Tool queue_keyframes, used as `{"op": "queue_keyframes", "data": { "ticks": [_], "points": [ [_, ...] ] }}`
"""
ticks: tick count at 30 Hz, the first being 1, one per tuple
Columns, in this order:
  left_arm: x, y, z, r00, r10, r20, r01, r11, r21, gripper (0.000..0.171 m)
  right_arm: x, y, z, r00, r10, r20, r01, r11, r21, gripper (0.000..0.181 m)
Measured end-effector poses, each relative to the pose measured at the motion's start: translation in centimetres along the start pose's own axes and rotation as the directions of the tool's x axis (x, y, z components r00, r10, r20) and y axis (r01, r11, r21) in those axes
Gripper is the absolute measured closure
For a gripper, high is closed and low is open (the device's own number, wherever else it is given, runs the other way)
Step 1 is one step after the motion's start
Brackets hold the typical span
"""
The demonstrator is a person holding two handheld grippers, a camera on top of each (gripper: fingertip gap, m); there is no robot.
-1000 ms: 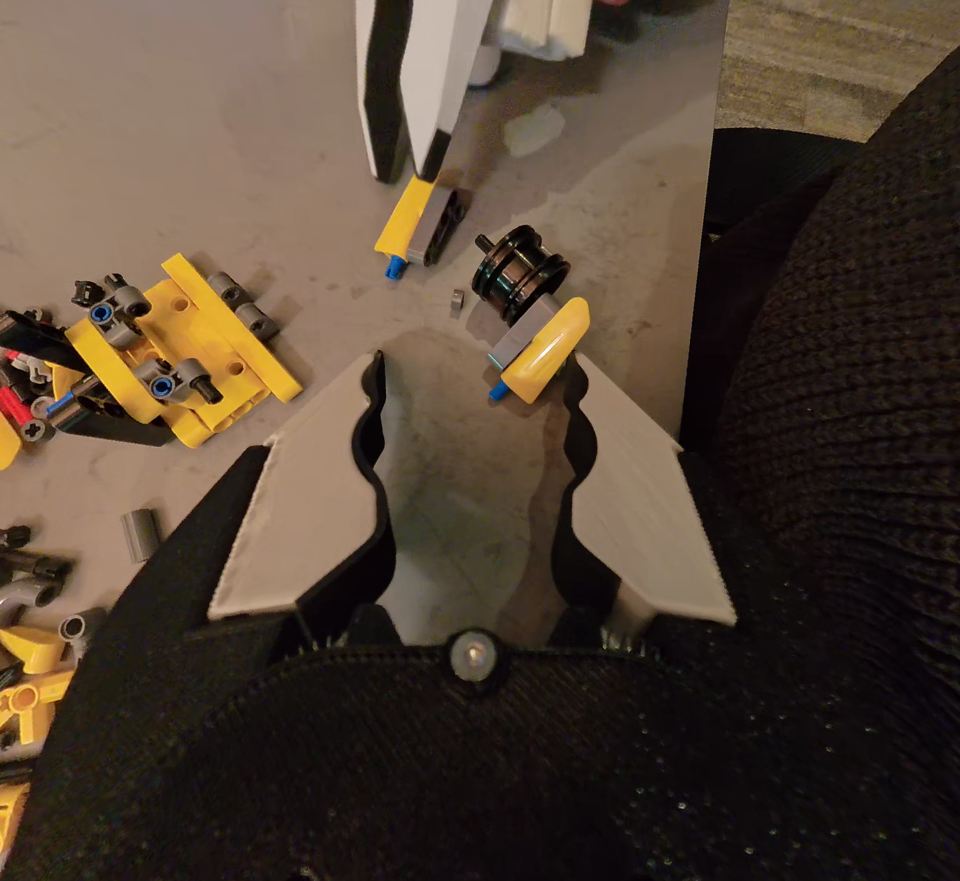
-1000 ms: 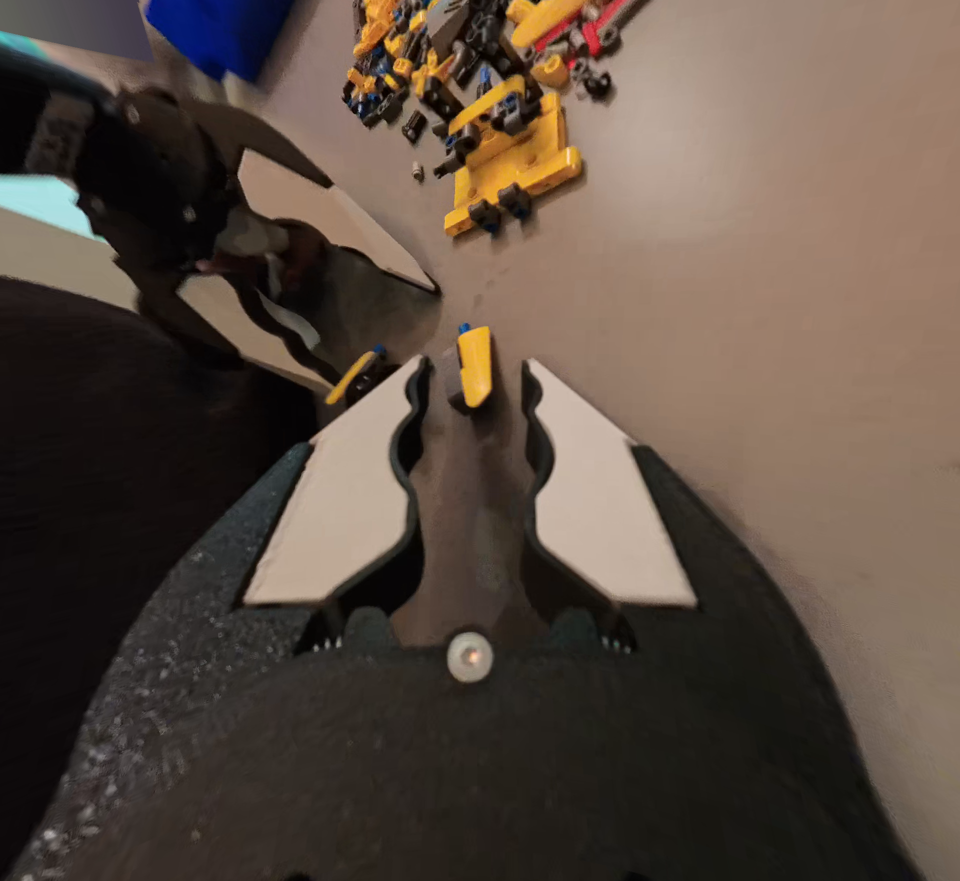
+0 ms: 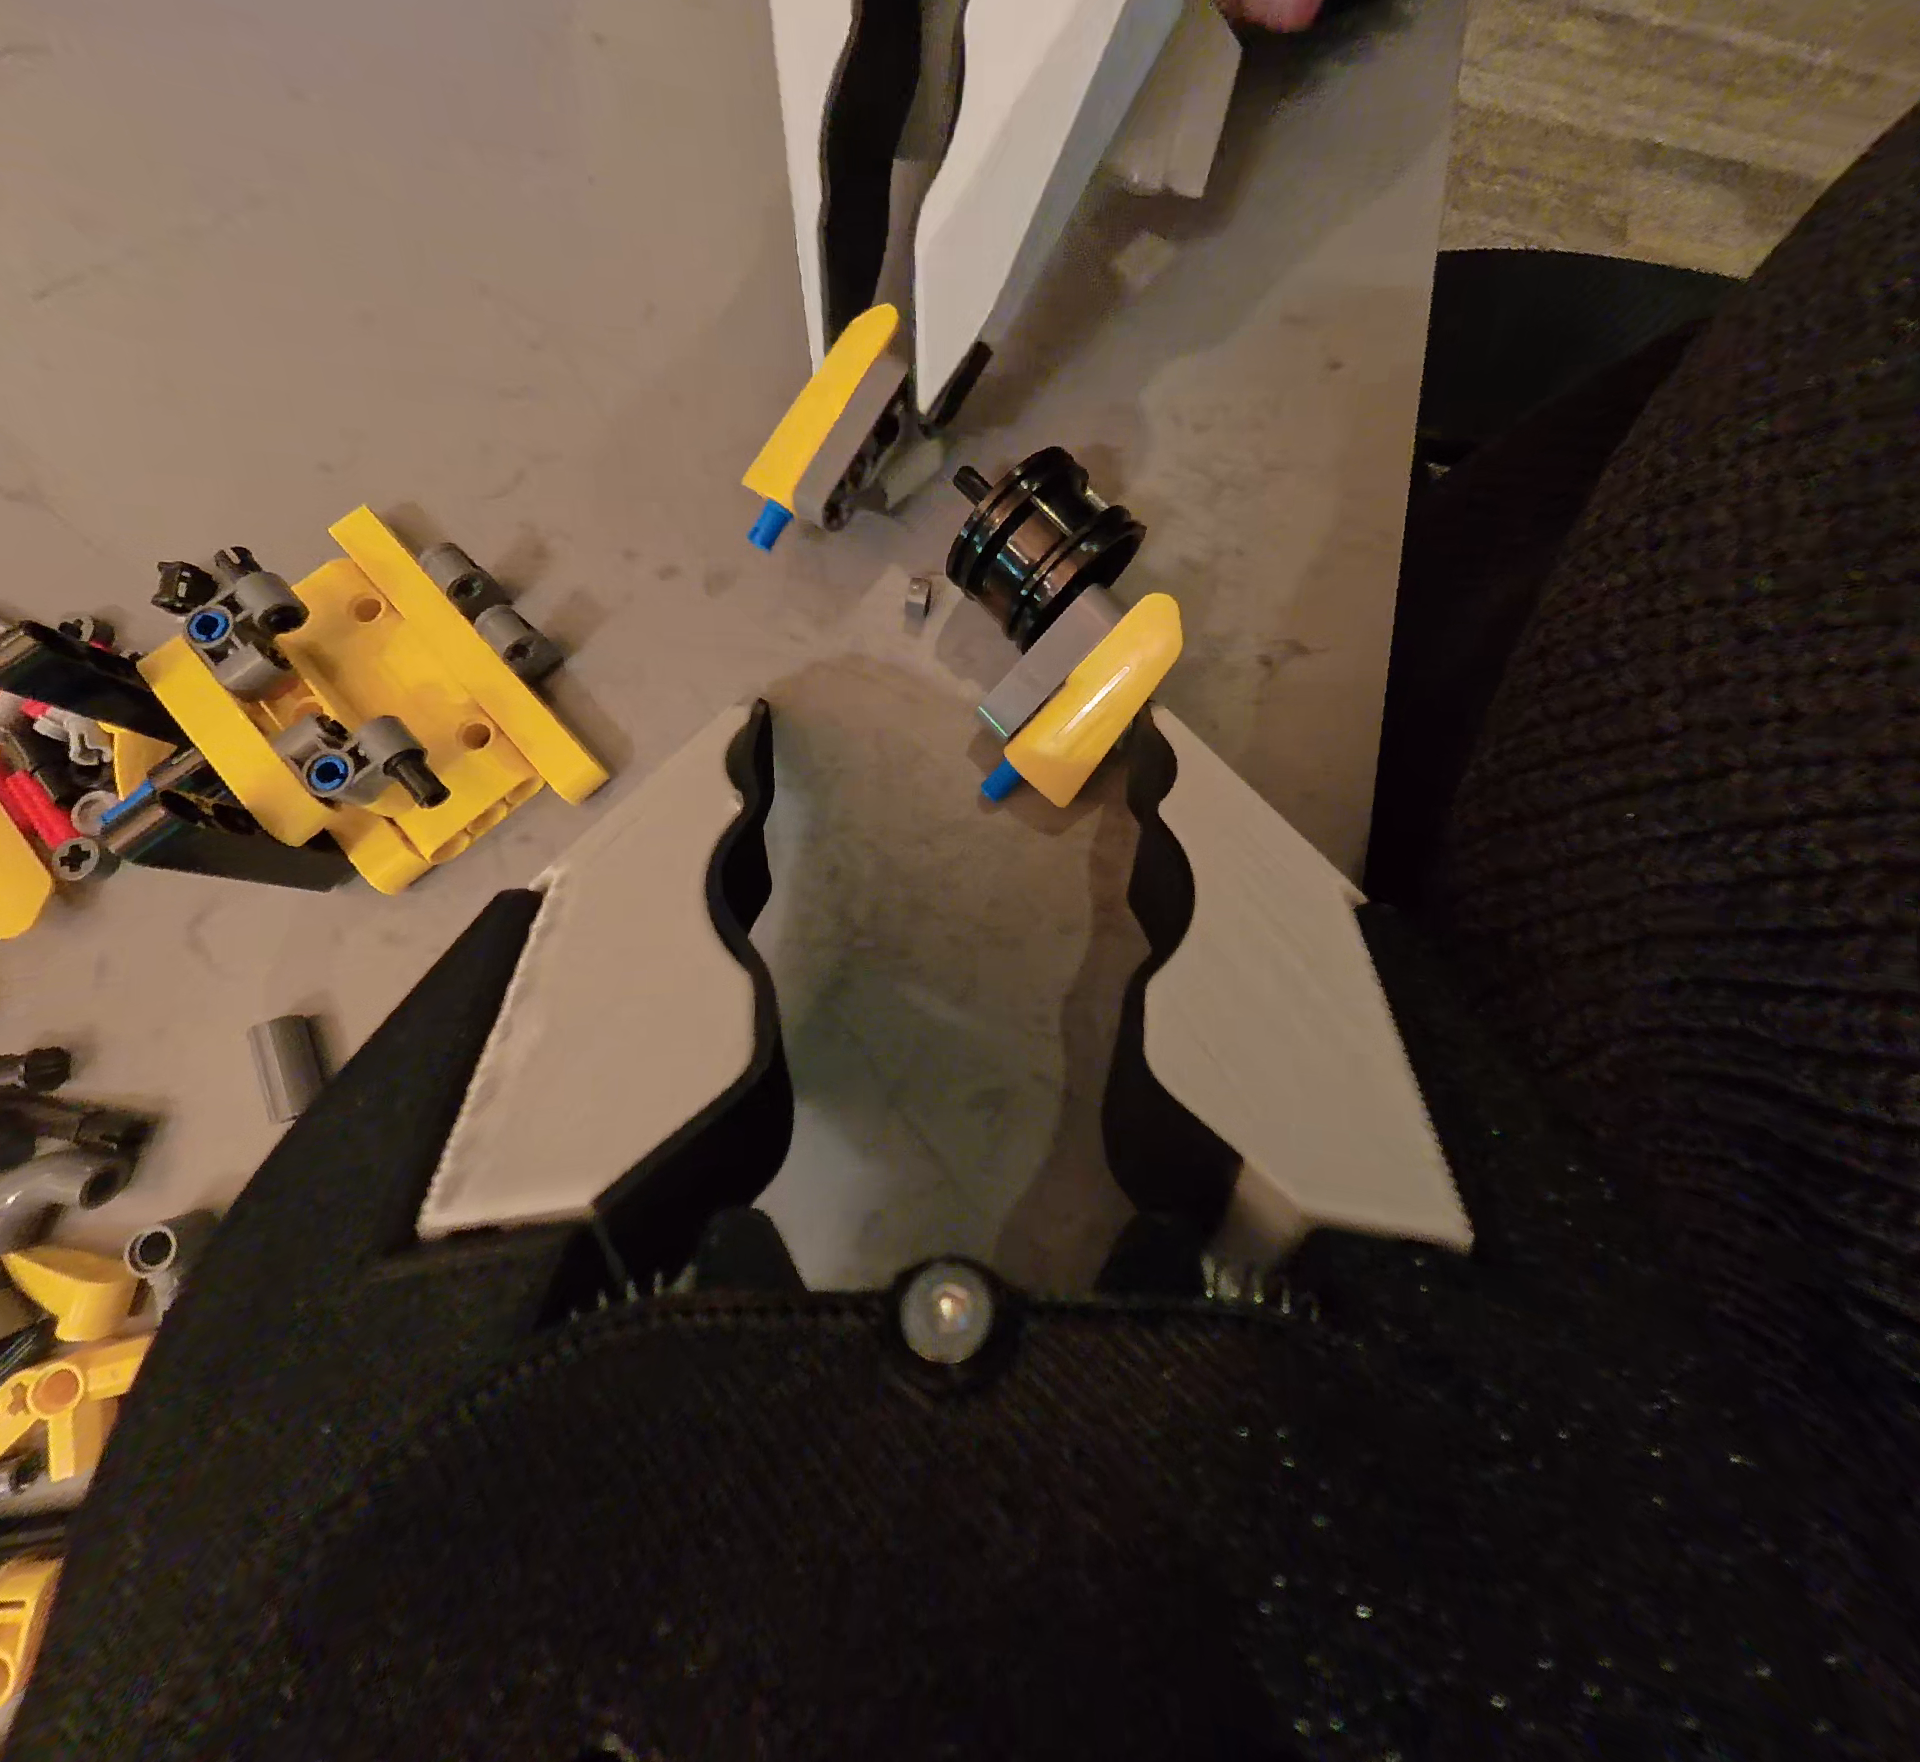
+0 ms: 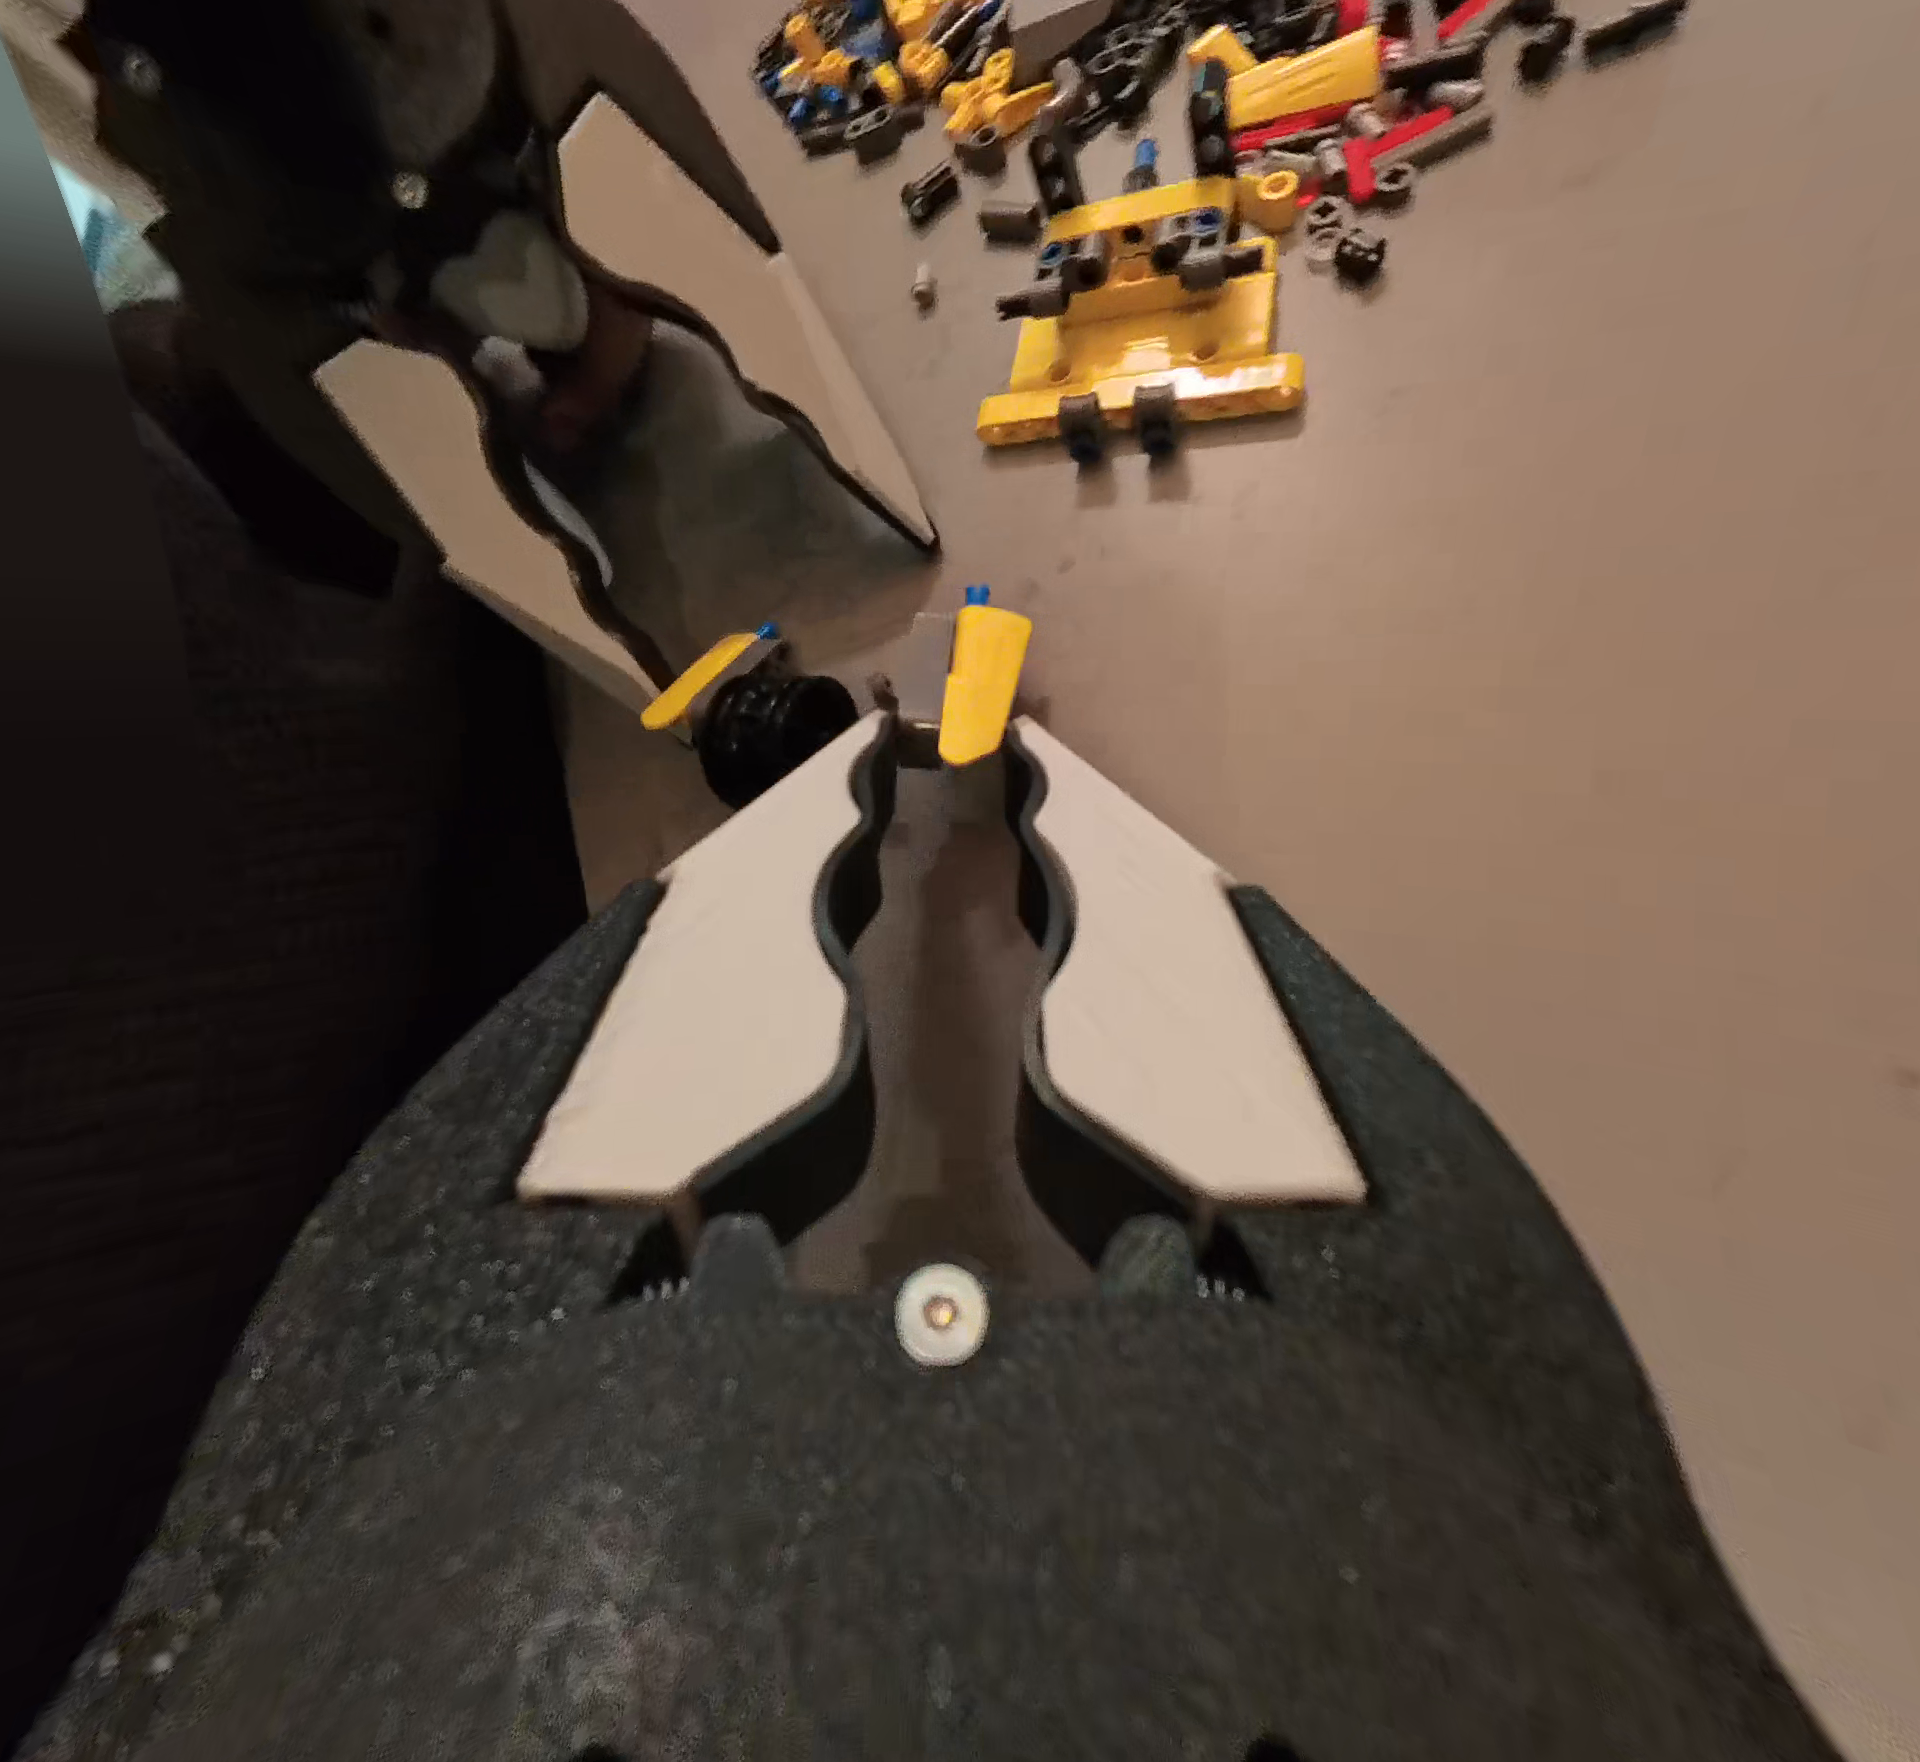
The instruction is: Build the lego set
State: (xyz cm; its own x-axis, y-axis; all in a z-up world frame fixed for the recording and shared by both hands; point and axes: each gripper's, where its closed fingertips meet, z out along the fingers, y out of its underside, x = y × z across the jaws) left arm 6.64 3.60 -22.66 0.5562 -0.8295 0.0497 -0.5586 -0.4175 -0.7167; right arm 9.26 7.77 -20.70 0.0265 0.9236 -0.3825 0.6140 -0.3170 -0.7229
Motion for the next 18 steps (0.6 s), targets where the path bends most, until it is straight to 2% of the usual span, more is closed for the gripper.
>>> {"op": "queue_keyframes", "data": {
  "ticks": [4, 8, 18],
  "points": [
    [0.0, 0.0, 0.0, 1.000, -0.004, -0.006, 0.004, 1.000, 0.002, 0.104, 0.5, 0.4, 0.1, 0.992, 0.100, -0.079, -0.096, 0.994, 0.048, 0.162],
    [0.0, 0.0, 0.0, 1.000, -0.010, -0.008, 0.010, 1.000, 0.003, 0.105, 0.0, 0.0, -0.1, 0.984, 0.171, -0.050, -0.165, 0.981, 0.106, 0.162],
    [-0.1, -0.1, -0.1, 0.999, -0.033, -0.024, 0.033, 0.999, 0.010, 0.105, -0.4, 0.4, 0.5, 0.982, 0.175, -0.065, -0.169, 0.982, 0.085, 0.162]
  ]
}}
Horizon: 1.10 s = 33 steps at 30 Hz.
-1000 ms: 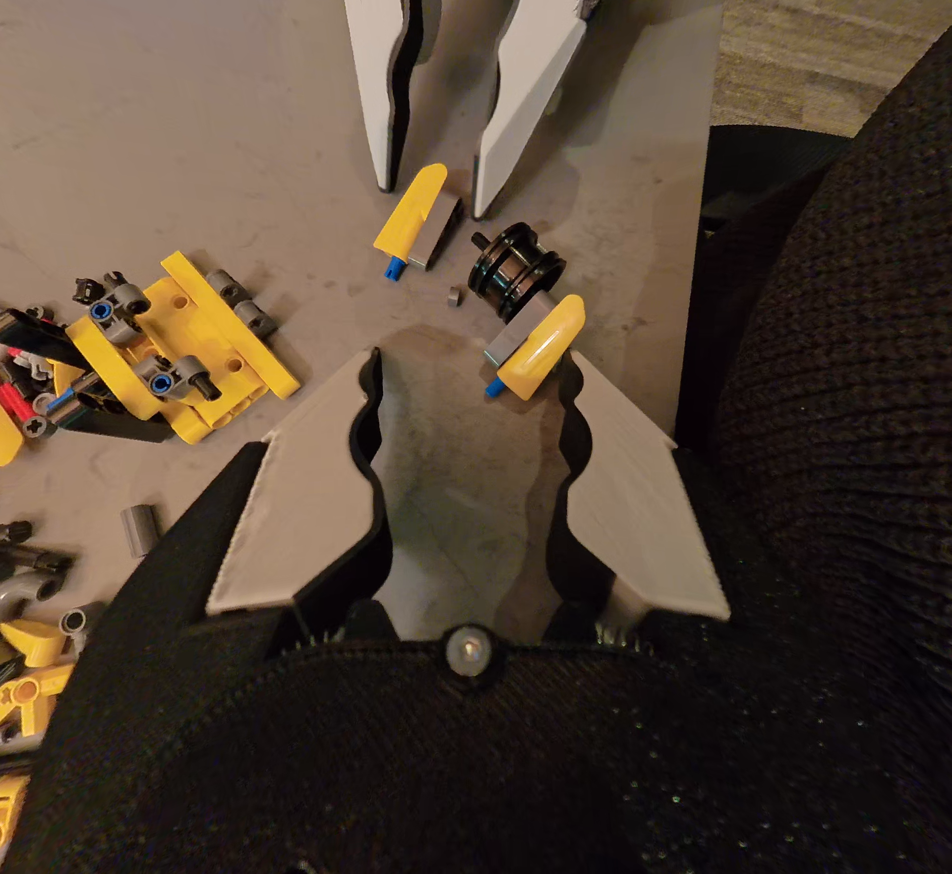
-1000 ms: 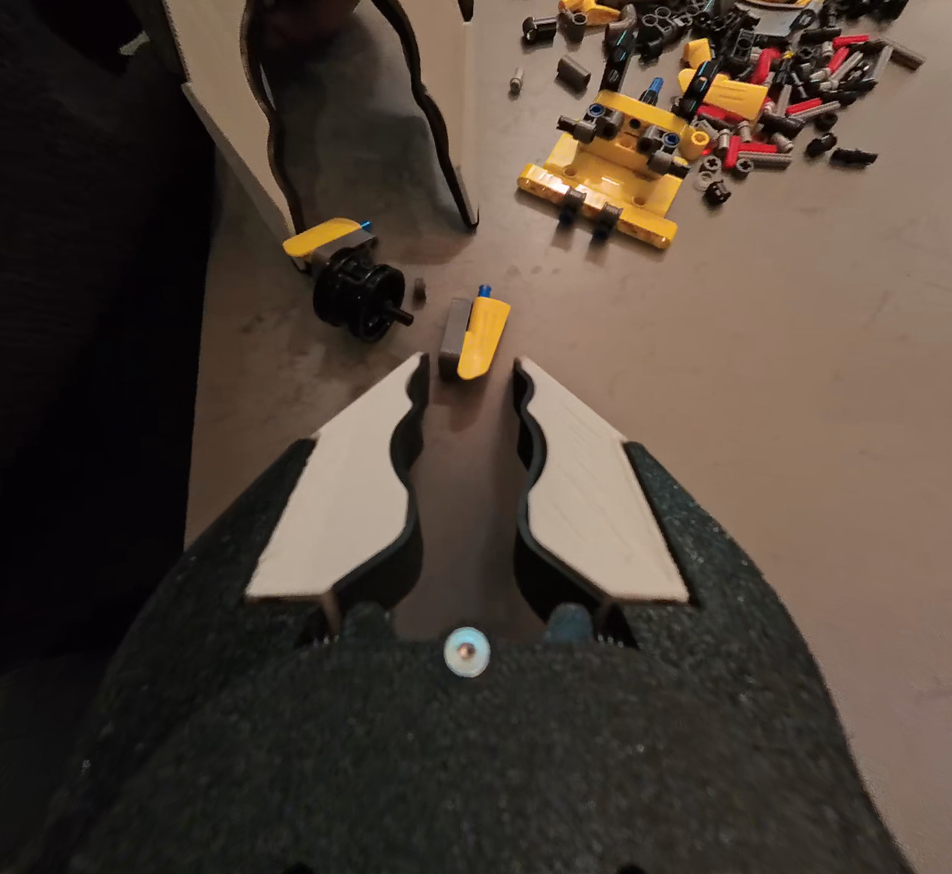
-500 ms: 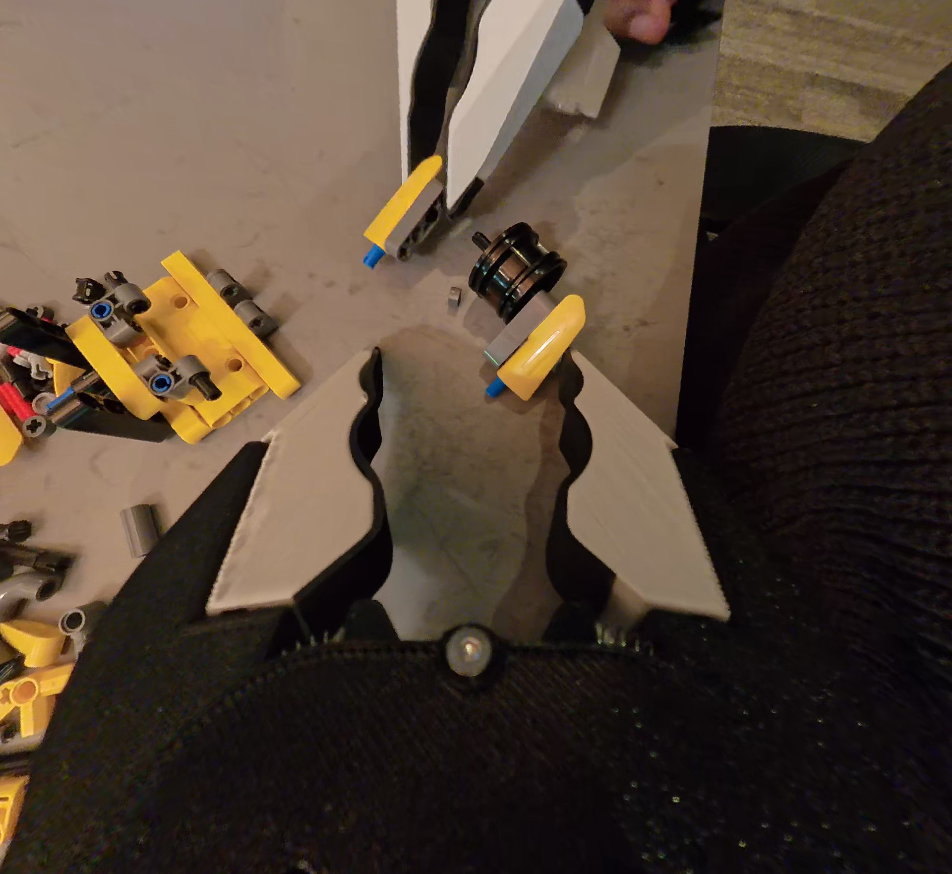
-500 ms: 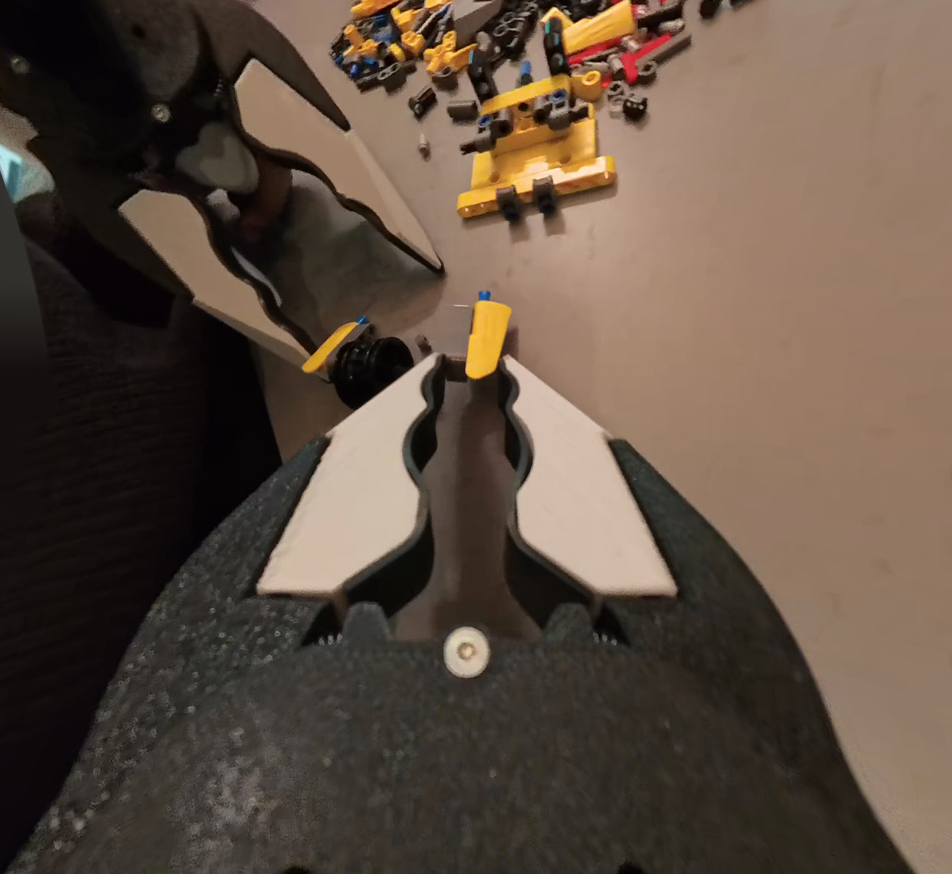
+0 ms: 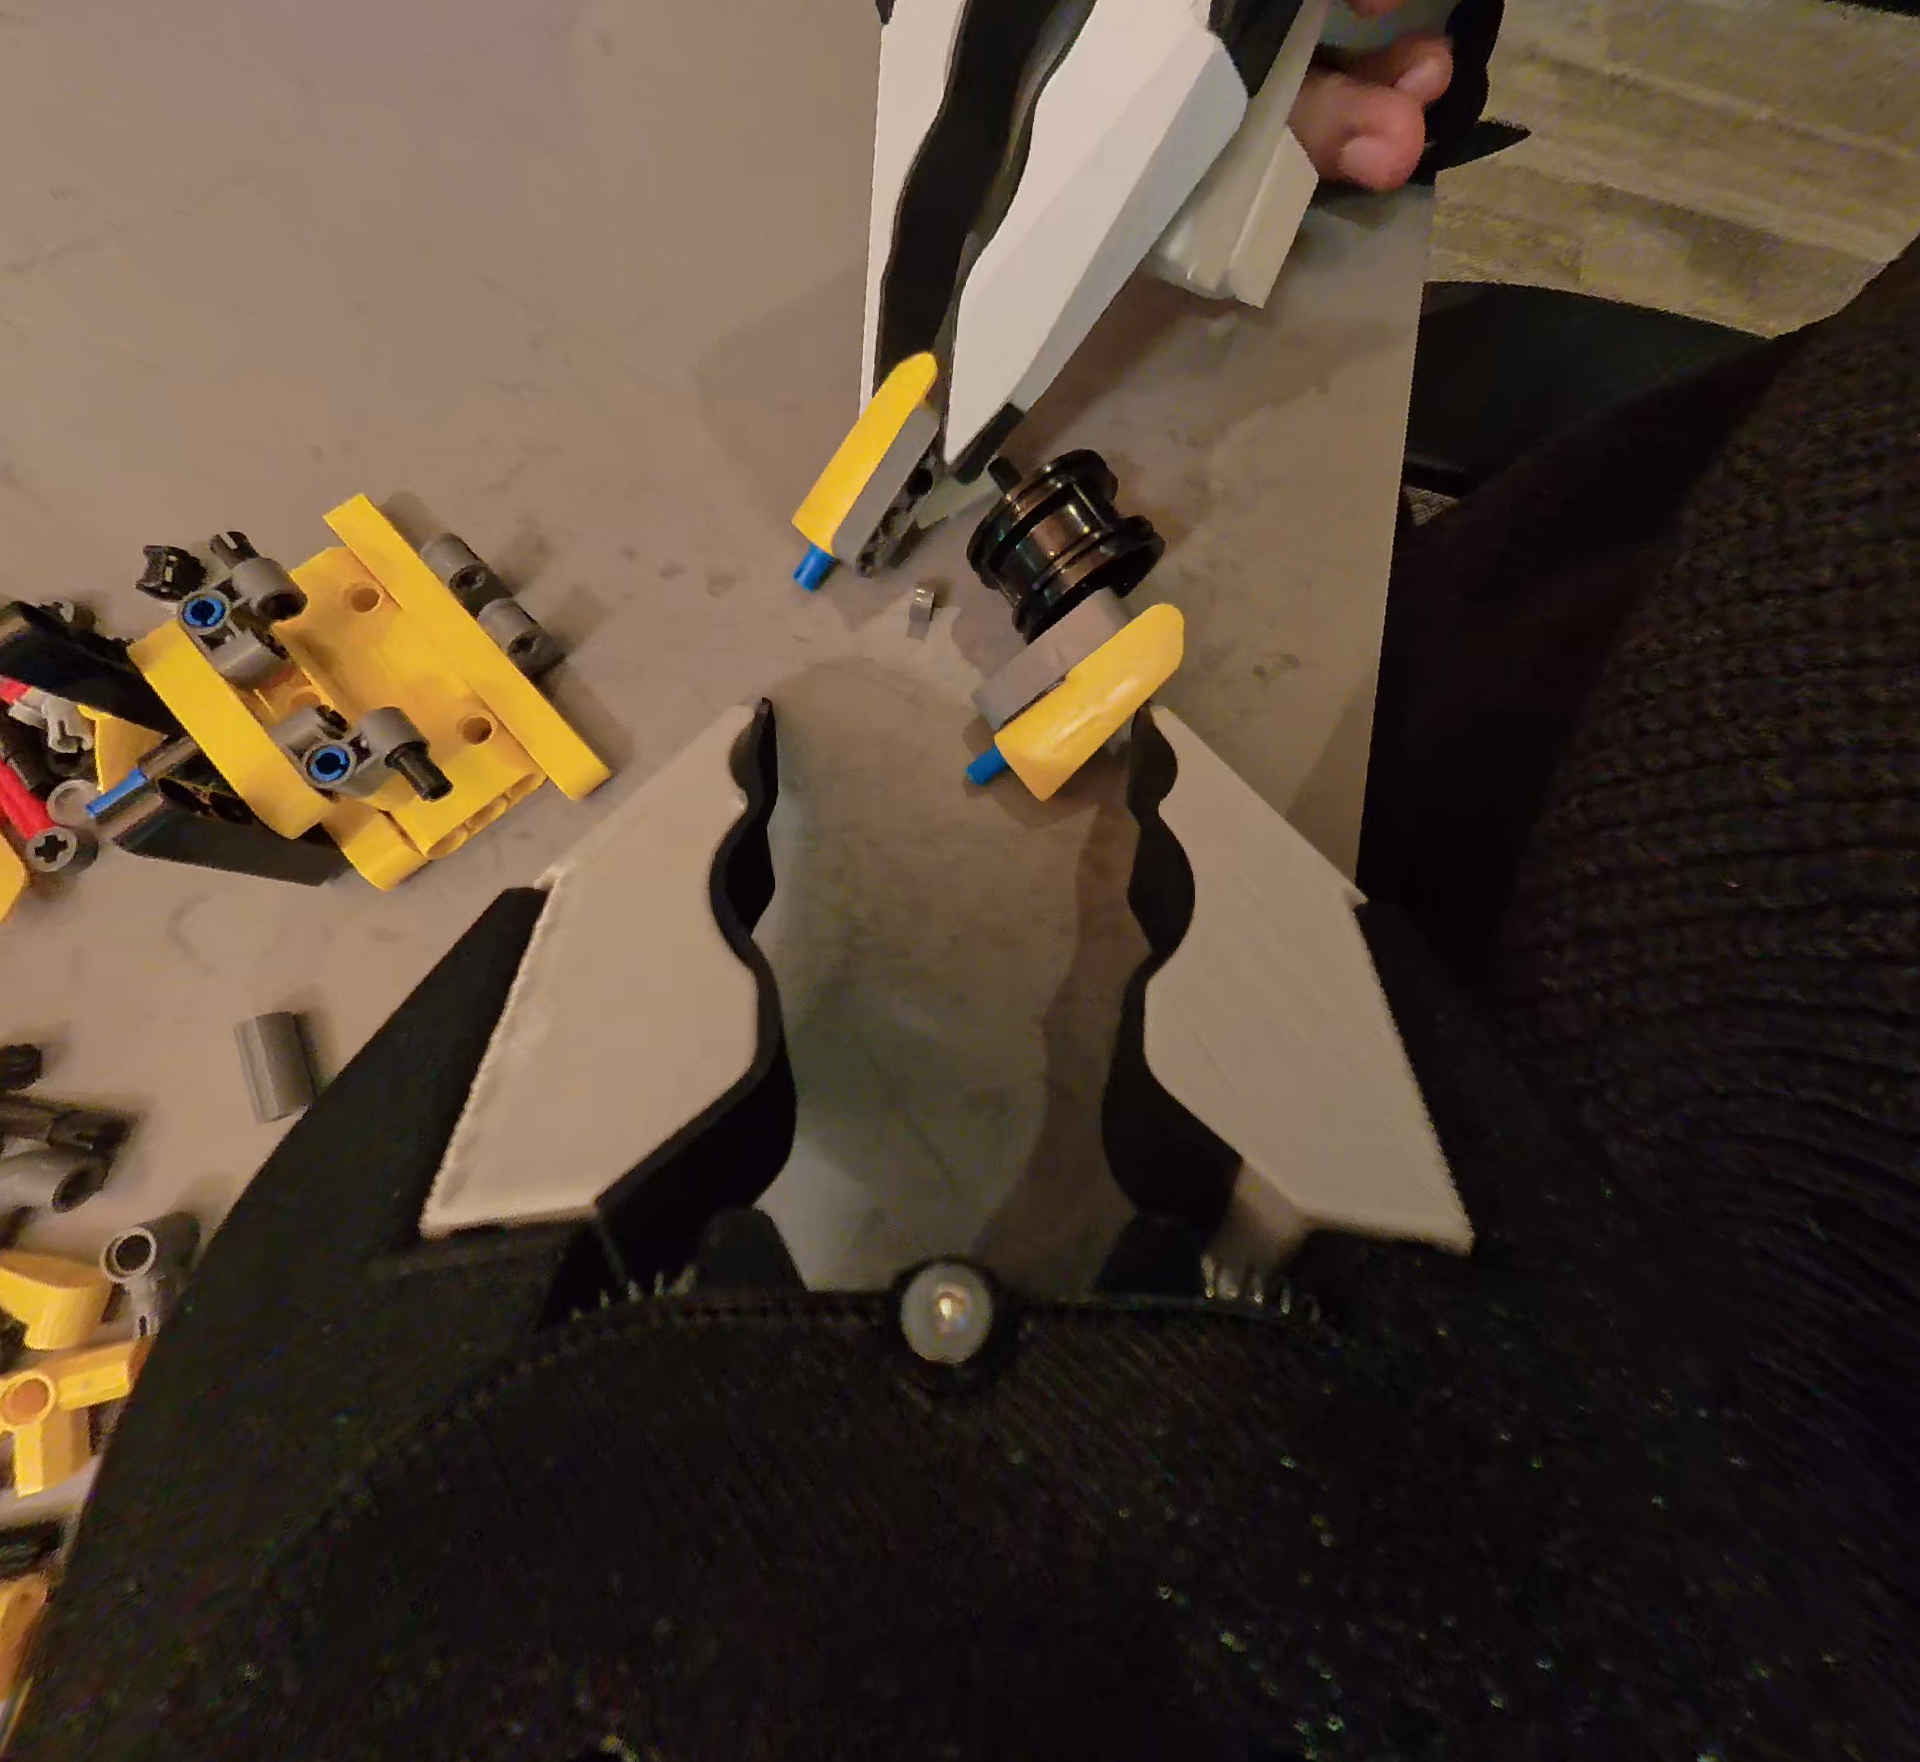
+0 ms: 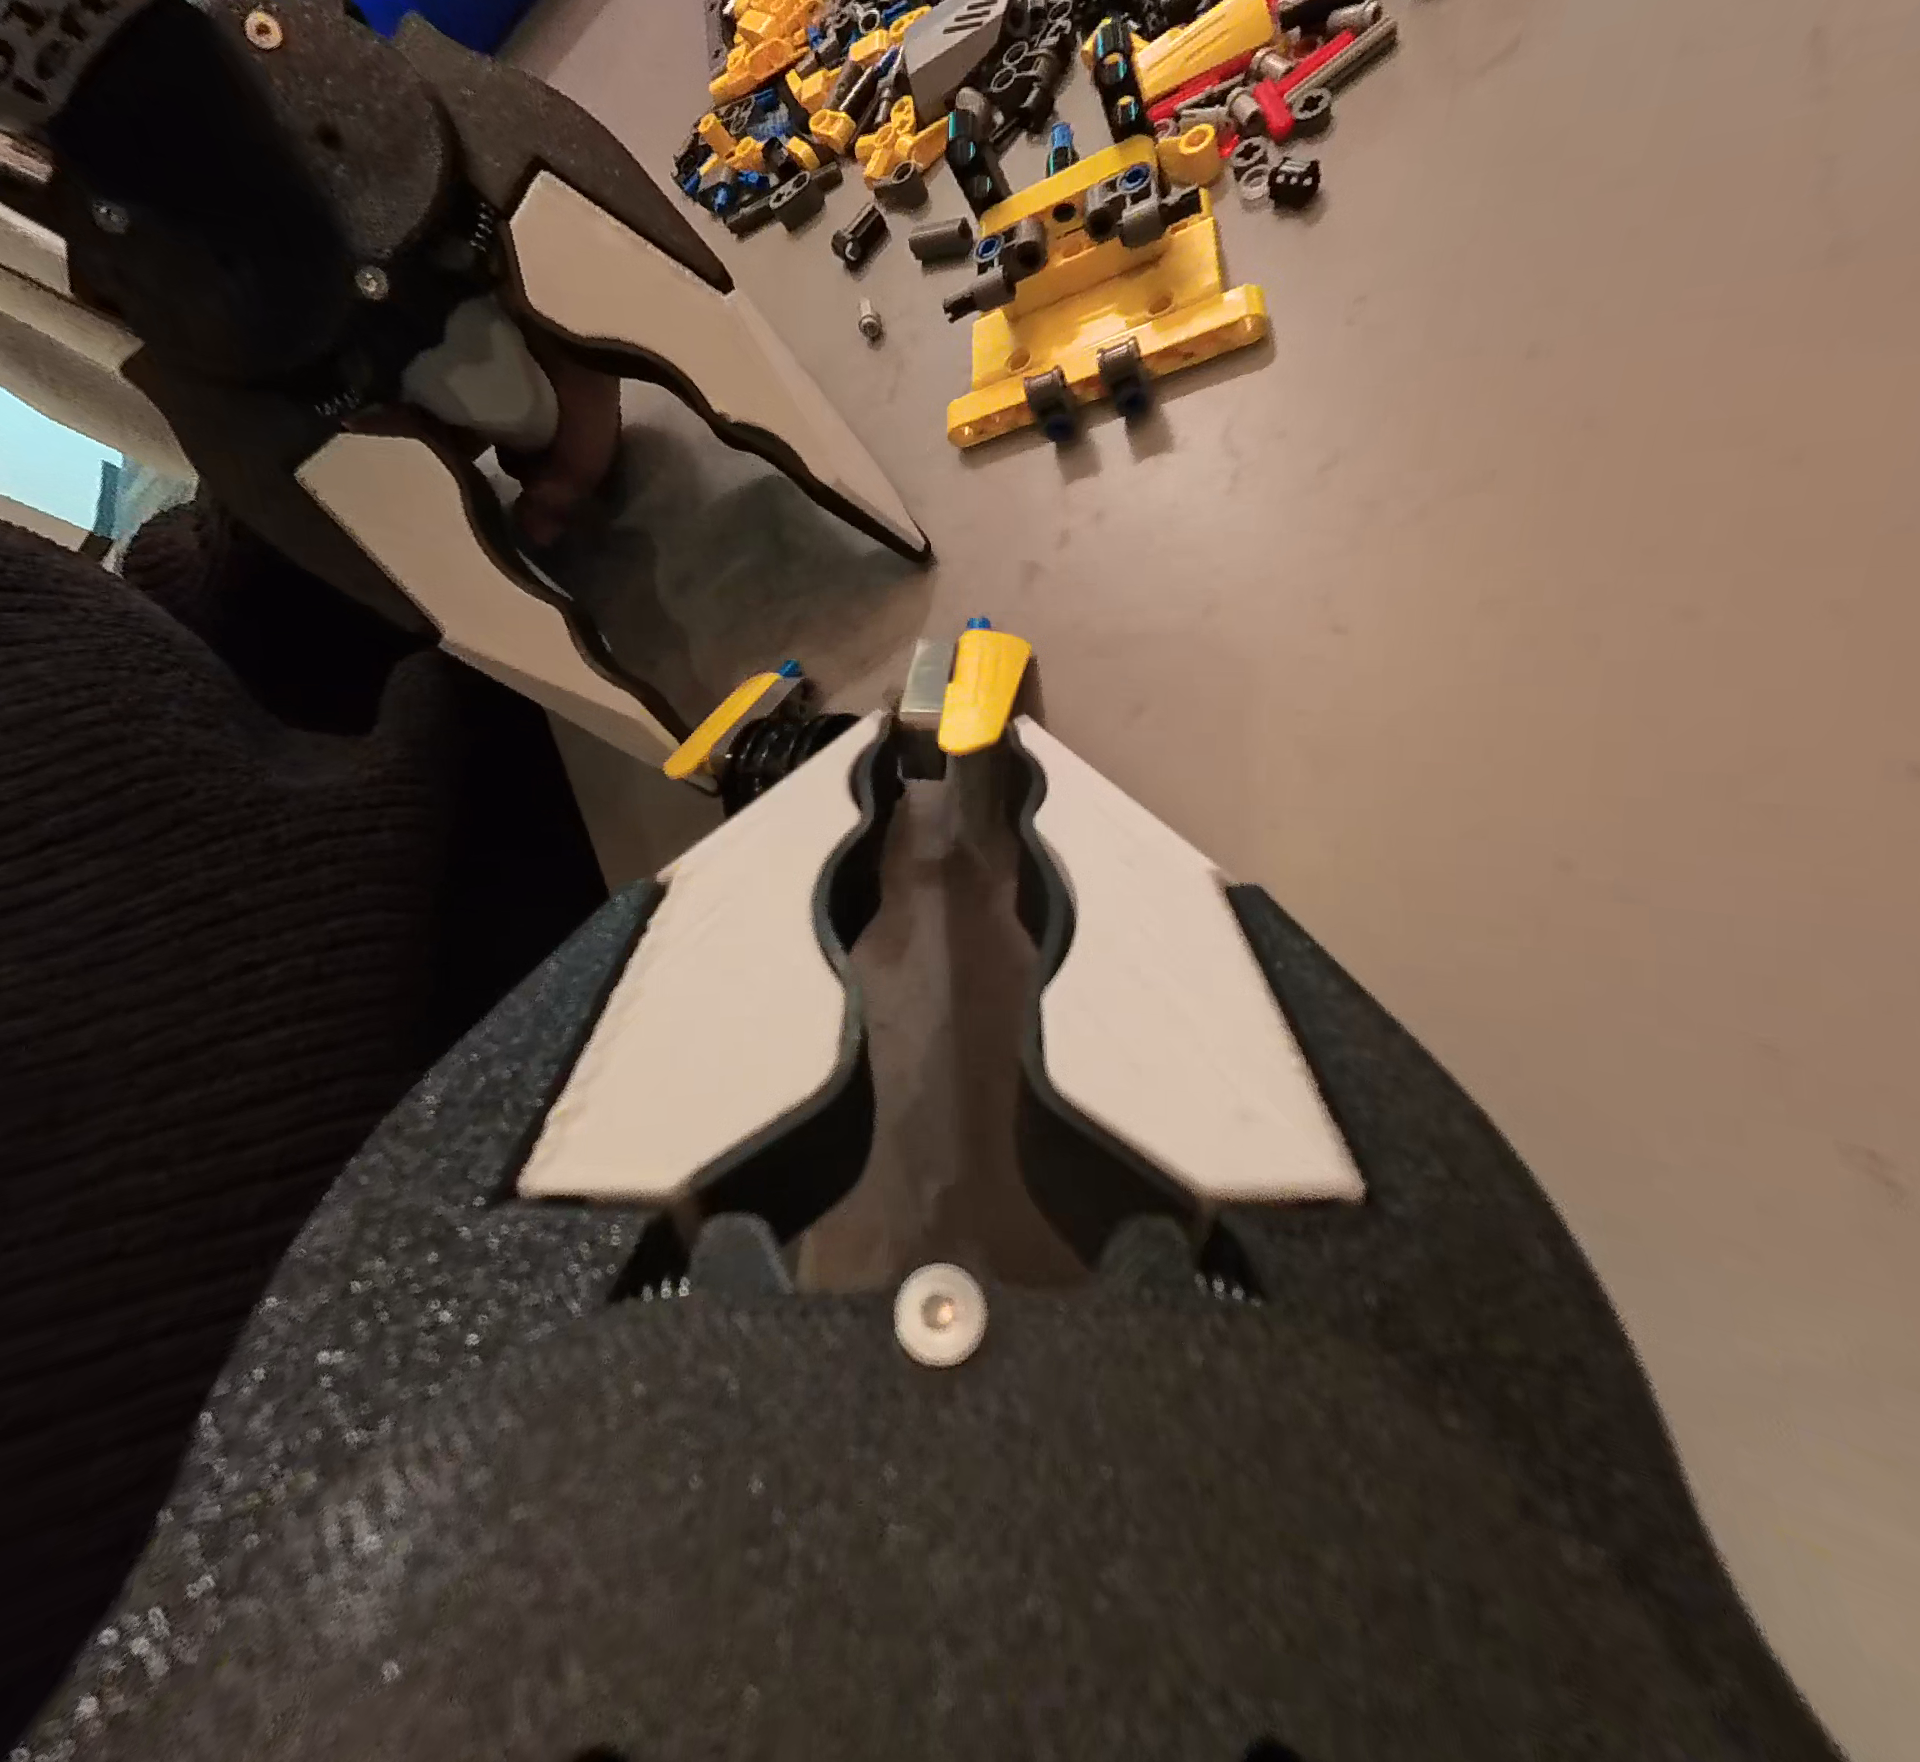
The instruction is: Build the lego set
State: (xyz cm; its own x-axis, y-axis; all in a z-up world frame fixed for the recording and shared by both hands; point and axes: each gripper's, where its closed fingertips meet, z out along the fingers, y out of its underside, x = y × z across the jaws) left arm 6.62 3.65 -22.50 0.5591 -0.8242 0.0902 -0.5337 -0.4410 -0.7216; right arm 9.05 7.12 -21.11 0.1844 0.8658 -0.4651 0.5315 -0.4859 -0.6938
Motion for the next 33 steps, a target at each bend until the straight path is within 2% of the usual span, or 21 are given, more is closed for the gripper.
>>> {"op": "queue_keyframes", "data": {
  "ticks": [24, 30, 33],
  "points": [
    [-0.4, 0.0, 0.0, 0.999, -0.009, 0.033, 0.009, 1.000, -0.002, 0.112, -0.2, 1.0, -0.8, 0.992, 0.057, -0.110, -0.052, 0.998, 0.046, 0.162],
    [-0.4, 0.0, 0.1, 0.999, -0.015, 0.039, 0.015, 1.000, -0.001, 0.112, -0.3, 1.2, -1.0, 0.985, 0.127, -0.116, -0.119, 0.990, 0.070, 0.161],
    [-0.4, -0.1, 0.0, 0.998, -0.042, 0.037, 0.042, 0.999, 0.004, 0.112, -0.7, 1.2, -1.2, 0.980, 0.176, -0.094, -0.167, 0.981, 0.099, 0.154]
  ]
}}
